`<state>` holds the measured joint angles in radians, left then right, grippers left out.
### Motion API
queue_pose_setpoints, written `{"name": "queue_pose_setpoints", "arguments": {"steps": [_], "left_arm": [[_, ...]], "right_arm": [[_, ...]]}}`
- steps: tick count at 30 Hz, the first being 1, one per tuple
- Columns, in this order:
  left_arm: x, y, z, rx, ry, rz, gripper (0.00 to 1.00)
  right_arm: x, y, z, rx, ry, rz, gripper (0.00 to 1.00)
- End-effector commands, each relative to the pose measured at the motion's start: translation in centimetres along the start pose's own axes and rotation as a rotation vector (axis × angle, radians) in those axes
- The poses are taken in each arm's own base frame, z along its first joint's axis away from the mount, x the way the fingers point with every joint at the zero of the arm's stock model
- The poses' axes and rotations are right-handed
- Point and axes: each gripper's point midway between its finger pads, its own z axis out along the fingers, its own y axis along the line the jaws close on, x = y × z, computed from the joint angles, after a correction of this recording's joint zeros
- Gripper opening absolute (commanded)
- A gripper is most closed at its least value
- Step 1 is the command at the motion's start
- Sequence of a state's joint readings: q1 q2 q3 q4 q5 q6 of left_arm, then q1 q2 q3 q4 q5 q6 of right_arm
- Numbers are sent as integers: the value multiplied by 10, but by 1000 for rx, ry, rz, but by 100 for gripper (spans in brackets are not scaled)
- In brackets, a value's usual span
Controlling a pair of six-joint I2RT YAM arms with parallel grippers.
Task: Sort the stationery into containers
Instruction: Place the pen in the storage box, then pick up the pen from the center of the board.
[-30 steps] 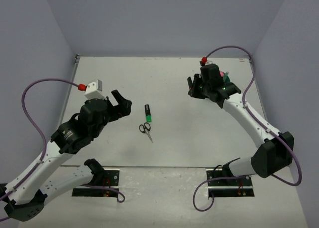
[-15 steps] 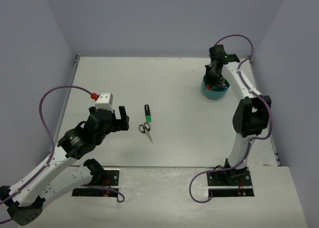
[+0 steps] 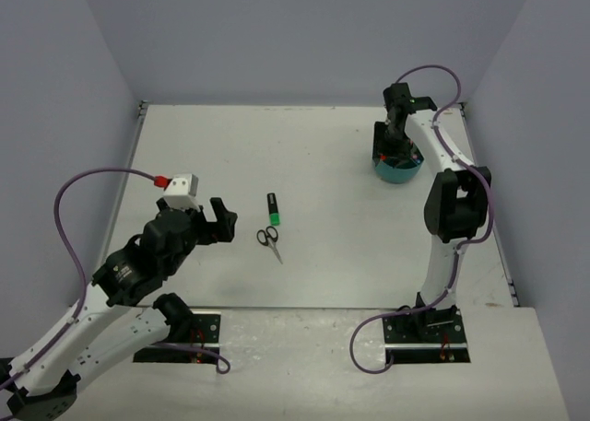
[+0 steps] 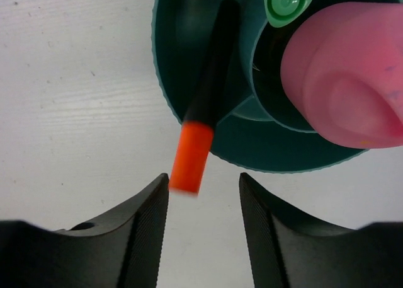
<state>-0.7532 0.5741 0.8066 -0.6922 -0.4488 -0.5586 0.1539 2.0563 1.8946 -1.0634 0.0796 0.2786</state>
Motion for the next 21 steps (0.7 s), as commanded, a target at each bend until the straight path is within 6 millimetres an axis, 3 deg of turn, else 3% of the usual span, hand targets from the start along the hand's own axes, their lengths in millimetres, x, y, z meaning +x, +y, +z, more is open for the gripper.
{"name": "queue_pose_setpoints", "arguments": {"steps": [1, 6, 8, 9, 10, 13, 14, 15, 18, 19, 21], "left_arm": [[0, -6, 7, 15, 9, 38, 100], [8, 8, 17, -118, 47, -24, 100], [20, 4, 29, -163, 93, -117, 100], [26, 2, 34, -174, 110, -146, 100], [33, -1, 41, -181, 125, -169, 100], [52, -14, 86, -232, 191, -191, 100], [54, -18, 96, -235, 213, -178, 100], [66, -12, 106, -275, 251, -158, 100], [59, -12, 147, -341, 278, -164, 100], [71, -8, 163, -374, 320, -151, 100], [67, -15, 183, -357, 339, -155, 100]], "right_arm": [[-13, -5, -26, 9, -60, -15, 56], [-14, 3, -57, -34, -122, -26, 60], [-7, 10, -65, -50, -145, -40, 60], [-3, 20, -81, -72, -185, -62, 61], [2, 21, -79, -73, -182, -69, 61], [29, 51, -122, -136, -301, -140, 65], [43, 58, -119, -156, -309, -157, 66], [48, 65, -135, -189, -342, -166, 66], [94, 89, -139, -308, -384, -211, 69], [102, 90, -153, -361, -424, -205, 71], [124, 91, -146, -409, -426, -196, 74]]}}
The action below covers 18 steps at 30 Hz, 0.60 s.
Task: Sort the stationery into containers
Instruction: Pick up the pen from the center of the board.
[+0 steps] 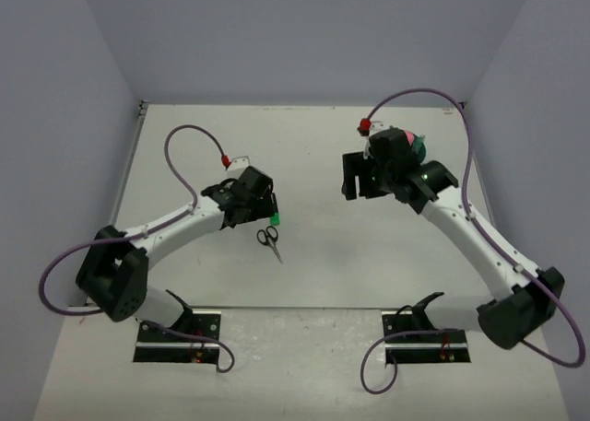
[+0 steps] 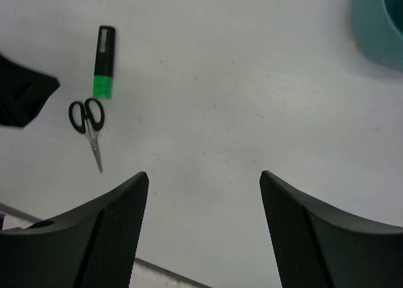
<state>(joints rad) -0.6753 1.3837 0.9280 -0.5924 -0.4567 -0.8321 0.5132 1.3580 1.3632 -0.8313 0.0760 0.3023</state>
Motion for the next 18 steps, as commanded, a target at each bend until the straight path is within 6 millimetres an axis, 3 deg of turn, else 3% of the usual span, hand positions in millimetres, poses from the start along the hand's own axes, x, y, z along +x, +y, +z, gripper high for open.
{"name": "queue_pose_setpoints", "arguments": {"steps": [1, 4, 7, 11, 18], "left_arm": [[-44, -41, 31, 44, -29, -91, 100], [-45, -55, 46, 51, -11, -81, 99], [-43, -63, 57, 47, 5, -77, 97], [-33, -73, 79, 23, 57, -52, 96], [-11, -70, 101, -60, 124, -16, 74]], "right_arm": [[22, 13, -15, -119, -122, 70, 78], [40, 12, -19, -160, -158, 85, 87], [46, 13, -22, -187, -182, 83, 99], [44, 2, -20, -131, -208, 98, 99], [40, -14, -20, -57, -290, 163, 99]]}}
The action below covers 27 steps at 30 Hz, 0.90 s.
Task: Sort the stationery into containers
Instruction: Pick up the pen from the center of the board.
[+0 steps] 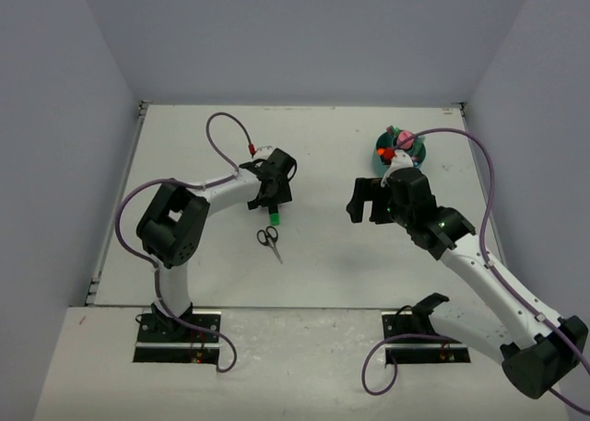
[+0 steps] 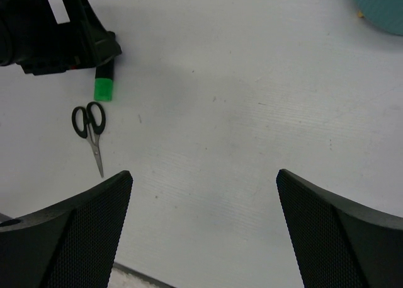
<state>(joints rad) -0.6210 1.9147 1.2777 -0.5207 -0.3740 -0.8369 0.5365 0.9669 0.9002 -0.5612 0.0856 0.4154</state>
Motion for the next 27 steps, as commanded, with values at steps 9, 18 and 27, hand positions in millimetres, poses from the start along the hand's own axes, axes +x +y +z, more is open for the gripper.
{"name": "queue_pose_setpoints", "arguments": {"steps": [9, 18, 27], "left_arm": [[17, -15, 16, 18, 81, 34, 23], [-18, -39, -35, 181, -21, -65, 0], [-14, -64, -147, 451, -140, -337, 0]], "right_arm": [[-12, 30, -11, -180, -100, 46, 99], [22, 115, -30, -771, -20, 124, 99], [51, 119, 7, -697, -48, 249, 89]]}}
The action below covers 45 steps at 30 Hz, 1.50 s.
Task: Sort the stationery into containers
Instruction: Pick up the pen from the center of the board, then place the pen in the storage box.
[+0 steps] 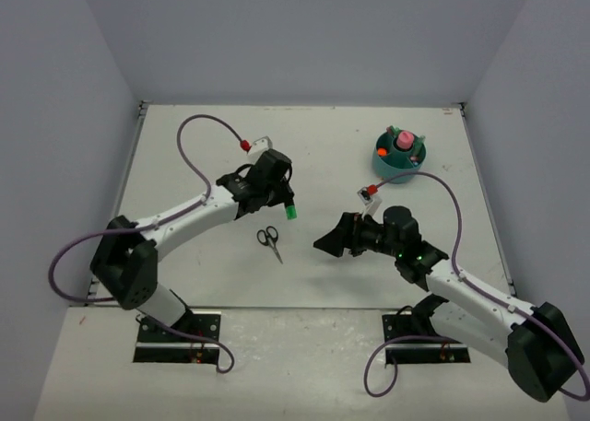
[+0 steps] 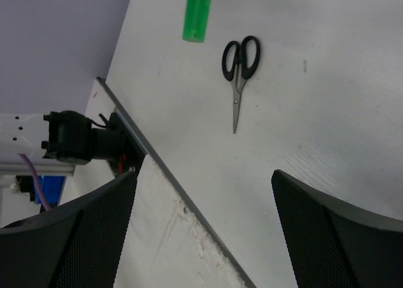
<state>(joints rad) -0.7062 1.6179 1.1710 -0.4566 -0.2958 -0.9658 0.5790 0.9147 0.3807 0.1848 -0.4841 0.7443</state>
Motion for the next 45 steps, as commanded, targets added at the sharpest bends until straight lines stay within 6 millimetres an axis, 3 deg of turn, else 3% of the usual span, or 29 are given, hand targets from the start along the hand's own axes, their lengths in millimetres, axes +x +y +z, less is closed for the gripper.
{"name": "queue_pose_setpoints", "arguments": {"steps": [1, 4, 8, 13, 23, 30, 31, 34, 38, 39, 41, 42, 44, 45], "left_arm": [[3, -42, -52, 191, -70, -217, 0], [14, -49, -71, 245, -59, -316, 0], [27, -63, -89, 302, -49, -364, 0], [31, -79, -106, 355, -47, -368, 0], [27, -76, -111, 356, -76, -370, 0], [17, -76, -119, 371, -104, -394, 0], [16, -77, -120, 376, -103, -395, 0], [16, -78, -123, 384, -101, -393, 0], [10, -75, -129, 400, -126, -395, 2], [9, -73, -131, 405, -137, -395, 5], [2, -64, -133, 402, -184, -386, 31], [-2, -59, -134, 393, -207, -383, 50], [-14, -50, -145, 381, -258, -389, 99], [-16, -39, -145, 332, -276, -360, 100]], "right_arm": [[-32, 36, 15, -29, -144, -45, 87], [-42, 47, 18, -5, -197, -66, 74], [-46, 63, 18, -3, -242, -90, 67], [-57, 61, 17, 63, -281, -89, 57], [-50, 52, 23, 120, -245, -98, 28], [-47, 54, 29, 117, -206, -101, 30], [-45, 54, 31, 120, -199, -101, 27], [-46, 51, 31, 132, -204, -100, 1], [-52, 46, 27, 176, -229, -107, 0], [-54, 45, 25, 187, -233, -111, 0], [-61, 42, 20, 238, -241, -132, 0], [-64, 40, 17, 259, -236, -140, 0], [-69, 34, 11, 307, -217, -150, 0], [-72, 35, 12, 312, -194, -151, 0]]}}
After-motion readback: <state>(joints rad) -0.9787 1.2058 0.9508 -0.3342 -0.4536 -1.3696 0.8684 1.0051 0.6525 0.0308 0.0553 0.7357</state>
